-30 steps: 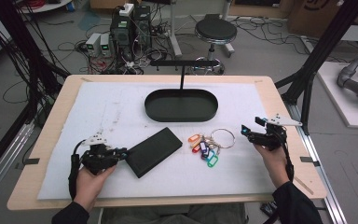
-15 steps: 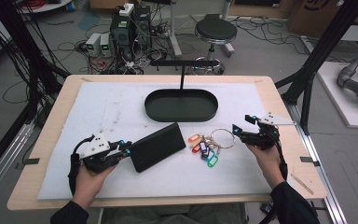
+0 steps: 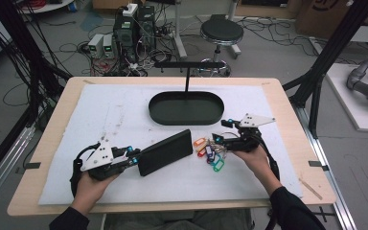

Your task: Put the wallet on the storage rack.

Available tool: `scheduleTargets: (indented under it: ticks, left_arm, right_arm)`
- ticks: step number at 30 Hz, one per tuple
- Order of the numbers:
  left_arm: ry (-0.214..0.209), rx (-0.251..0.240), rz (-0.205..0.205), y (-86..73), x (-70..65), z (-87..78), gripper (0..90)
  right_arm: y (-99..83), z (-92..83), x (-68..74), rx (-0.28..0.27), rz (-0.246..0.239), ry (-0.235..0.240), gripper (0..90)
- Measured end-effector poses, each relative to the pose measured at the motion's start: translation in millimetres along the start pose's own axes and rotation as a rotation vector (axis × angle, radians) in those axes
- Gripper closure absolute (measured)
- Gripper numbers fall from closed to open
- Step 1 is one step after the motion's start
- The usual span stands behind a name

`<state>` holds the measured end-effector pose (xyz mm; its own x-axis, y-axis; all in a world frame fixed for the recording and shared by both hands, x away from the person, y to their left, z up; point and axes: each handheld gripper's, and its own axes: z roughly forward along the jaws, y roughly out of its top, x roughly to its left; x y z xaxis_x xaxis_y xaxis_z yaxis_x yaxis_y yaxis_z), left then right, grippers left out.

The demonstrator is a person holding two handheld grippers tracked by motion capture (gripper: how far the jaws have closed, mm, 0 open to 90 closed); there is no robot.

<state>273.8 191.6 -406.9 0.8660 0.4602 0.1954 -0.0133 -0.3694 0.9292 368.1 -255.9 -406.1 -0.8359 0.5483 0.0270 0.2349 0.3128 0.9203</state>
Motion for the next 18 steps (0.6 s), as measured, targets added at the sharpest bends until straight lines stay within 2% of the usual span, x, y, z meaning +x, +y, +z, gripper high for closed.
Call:
scheduleTargets:
  ticks: [3, 10, 16, 18]
  left_arm:
    - [-0.015, -0.005, 0.004, 0.0, -0.4, -0.5, 80.5]
    - [-0.041, -0.019, 0.014, 0.3, -2.5, -1.1, 80.4]
    - [-0.064, -0.026, 0.027, 0.6, -4.2, -1.7, 80.4]
    - [-0.07, -0.031, 0.031, 0.5, -4.7, -1.6, 80.3]
  right_arm:
    - [4.8, 17.9, 4.5, 0.034, -0.025, 0.087, 31.9]
    - [13.9, 50.0, 12.8, 0.068, -0.058, 0.199, 31.3]
    - [15.5, 66.3, 22.8, 0.1, -0.102, 0.276, 31.9]
    - [14.7, 69.4, 26.0, 0.122, -0.114, 0.301, 41.3]
